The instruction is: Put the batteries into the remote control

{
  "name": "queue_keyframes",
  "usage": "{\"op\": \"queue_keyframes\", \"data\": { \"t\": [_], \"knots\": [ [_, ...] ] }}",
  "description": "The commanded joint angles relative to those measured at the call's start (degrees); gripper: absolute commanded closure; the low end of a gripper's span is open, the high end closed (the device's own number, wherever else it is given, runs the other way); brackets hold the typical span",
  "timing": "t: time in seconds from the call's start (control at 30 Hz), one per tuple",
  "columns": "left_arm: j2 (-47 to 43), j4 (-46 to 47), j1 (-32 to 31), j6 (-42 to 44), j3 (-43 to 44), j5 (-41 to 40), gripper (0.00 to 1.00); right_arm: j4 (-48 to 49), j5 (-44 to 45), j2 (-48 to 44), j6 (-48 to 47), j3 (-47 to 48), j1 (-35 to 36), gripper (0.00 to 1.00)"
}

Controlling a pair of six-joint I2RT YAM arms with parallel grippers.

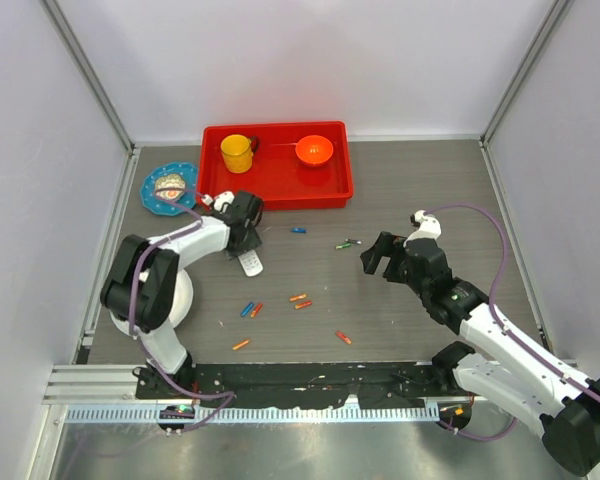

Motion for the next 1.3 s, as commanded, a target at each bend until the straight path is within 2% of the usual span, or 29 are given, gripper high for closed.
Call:
{"op": "queue_keyframes", "data": {
  "t": [0.0, 0.13, 0.17, 0.23, 0.27, 0.33, 0.4, 0.47, 0.5, 0.63, 0.67, 0.8, 0.87, 1.03, 1.17, 1.27],
  "knots": [
    [-14.7, 3.5, -0.1, -1.5, -5.2, 3.8, 1.00, -1.3, -0.3, -1.5, -0.3, 3.0, 0.2, 0.05],
    [-28.0, 11.6, -0.4, -1.0, -11.6, 13.8, 1.00, -1.9, -3.6, -1.0, -1.9, 5.5, 0.2, 0.05],
    [-30.4, 20.5, -0.4, 0.4, -13.8, 22.5, 1.00, -1.8, -4.9, -0.7, -2.4, 6.1, 0.2, 0.05],
    [-37.1, 31.5, -0.4, 0.2, -21.5, 28.2, 1.00, -0.4, -13.7, 0.0, -3.5, 7.5, 0.2, 0.05],
    [-38.6, 39.6, -0.2, -0.1, -23.7, 32.4, 1.00, 0.6, -16.9, 0.1, -3.2, 7.7, 0.2, 0.05],
    [-41.2, 44.5, -0.1, -1.1, -26.9, 36.0, 1.00, 4.6, -25.1, 0.6, -0.7, 7.6, 0.1, 0.05],
    [-41.6, 52.4, -0.1, -3.2, -28.8, 42.2, 1.00, 9.7, -29.8, 0.7, 2.0, 6.7, 0.1, 0.05],
    [-41.6, 61.7, -0.1, -5.4, -30.2, 45.1, 1.00, 13.4, -35.8, 0.8, 6.2, 5.7, 0.1, 0.05],
    [-41.7, 64.9, -0.2, -7.8, -31.9, 46.8, 1.00, 18.3, -37.8, 0.8, 7.5, 4.5, 0.2, 0.04],
    [-40.9, 82.2, -0.2, -14.4, -36.8, 47.2, 1.00, 28.3, -42.8, 0.9, 14.1, 0.5, 0.2, 0.05],
    [-39.5, 88.9, -0.2, -15.7, -37.6, 47.0, 1.00, 30.9, -44.0, 1.1, 17.0, -0.5, 0.1, 0.04],
    [-35.7, 101.4, -0.5, -20.4, -41.0, 45.9, 1.00, 45.0, -45.9, 2.5, 23.6, -5.2, 0.4, 0.05],
    [-34.3, 107.0, -1.1, -21.8, -42.0, 44.0, 1.00, 47.9, -45.9, 3.1, 24.6, -5.7, 0.8, 0.04],
    [-32.1, 108.8, -2.8, -21.4, -42.4, 43.1, 1.00, 51.1, -45.6, 6.3, 23.6, -3.7, 3.2, 0.04],
    [-31.3, 109.2, -3.7, -21.1, -42.0, 43.0, 1.00, 43.6, -43.0, 9.2, 16.3, 1.2, 6.8, 0.05],
    [-31.2, 109.4, -4.3, -21.0, -41.9, 42.9, 1.00, 43.7, -42.0, 11.3, 15.8, 2.4, 8.4, 0.04]
  ]
}}
